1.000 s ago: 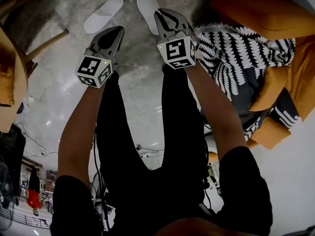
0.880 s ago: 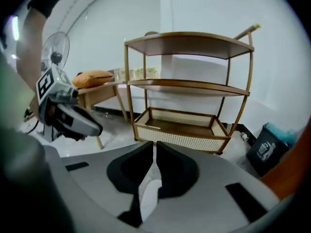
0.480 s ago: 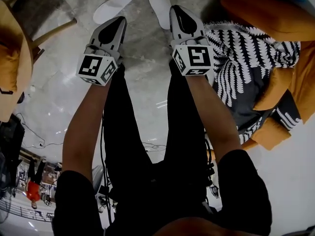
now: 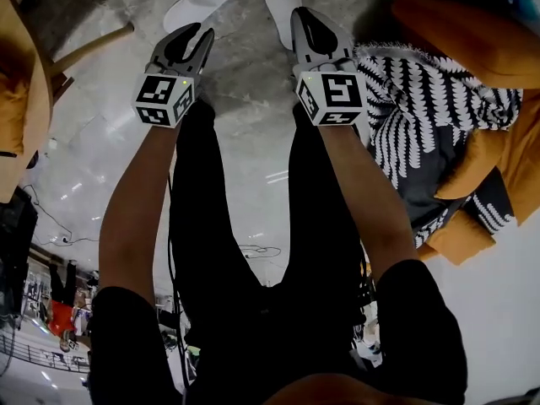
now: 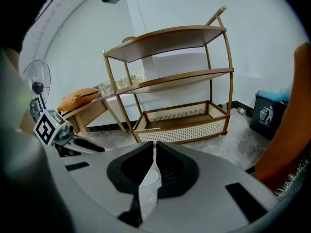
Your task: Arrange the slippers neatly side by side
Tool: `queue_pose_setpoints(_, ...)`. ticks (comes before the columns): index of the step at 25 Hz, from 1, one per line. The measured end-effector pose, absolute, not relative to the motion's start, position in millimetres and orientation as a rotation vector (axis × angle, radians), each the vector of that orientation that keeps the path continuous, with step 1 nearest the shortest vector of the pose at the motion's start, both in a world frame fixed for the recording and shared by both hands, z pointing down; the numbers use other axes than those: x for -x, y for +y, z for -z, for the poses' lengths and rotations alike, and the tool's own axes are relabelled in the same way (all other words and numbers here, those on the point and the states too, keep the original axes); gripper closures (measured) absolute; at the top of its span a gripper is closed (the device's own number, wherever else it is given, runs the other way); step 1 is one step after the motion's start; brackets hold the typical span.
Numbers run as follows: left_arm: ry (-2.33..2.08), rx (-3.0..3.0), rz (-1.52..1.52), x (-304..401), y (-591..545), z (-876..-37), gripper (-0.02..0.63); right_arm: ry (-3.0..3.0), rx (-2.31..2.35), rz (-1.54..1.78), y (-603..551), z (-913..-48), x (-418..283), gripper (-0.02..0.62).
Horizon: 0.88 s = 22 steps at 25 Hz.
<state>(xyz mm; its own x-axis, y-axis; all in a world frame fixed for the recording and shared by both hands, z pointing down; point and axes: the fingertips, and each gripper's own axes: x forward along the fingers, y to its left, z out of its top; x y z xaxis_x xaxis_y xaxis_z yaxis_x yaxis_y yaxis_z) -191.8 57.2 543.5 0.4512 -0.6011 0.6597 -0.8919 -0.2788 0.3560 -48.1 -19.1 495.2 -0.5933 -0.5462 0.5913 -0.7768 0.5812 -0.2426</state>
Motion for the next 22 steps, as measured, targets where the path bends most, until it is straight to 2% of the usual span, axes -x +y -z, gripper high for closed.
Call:
queue_pose_setpoints(3, -1.081, -2.104, -0.782, 195.4, 64.5, -579.7, 0.445, -2.347, -1.071, -0.691, -22.6, -513.2, 44.8, 0.552)
queue_pose_setpoints(10, -0.437, -2.324, -1.412, 201.2, 86.5, -678.7, 0.428, -2.347, -1.019, -0.625, -32.1, -557.3, 16.0, 0.552)
queue_pose_setpoints(22, 0.41, -2.258, -1.98, 245.2, 86.6, -791.0, 0.43, -2.282, -1.111, -0.627, -30.4, -621.9, -40.0, 0.552)
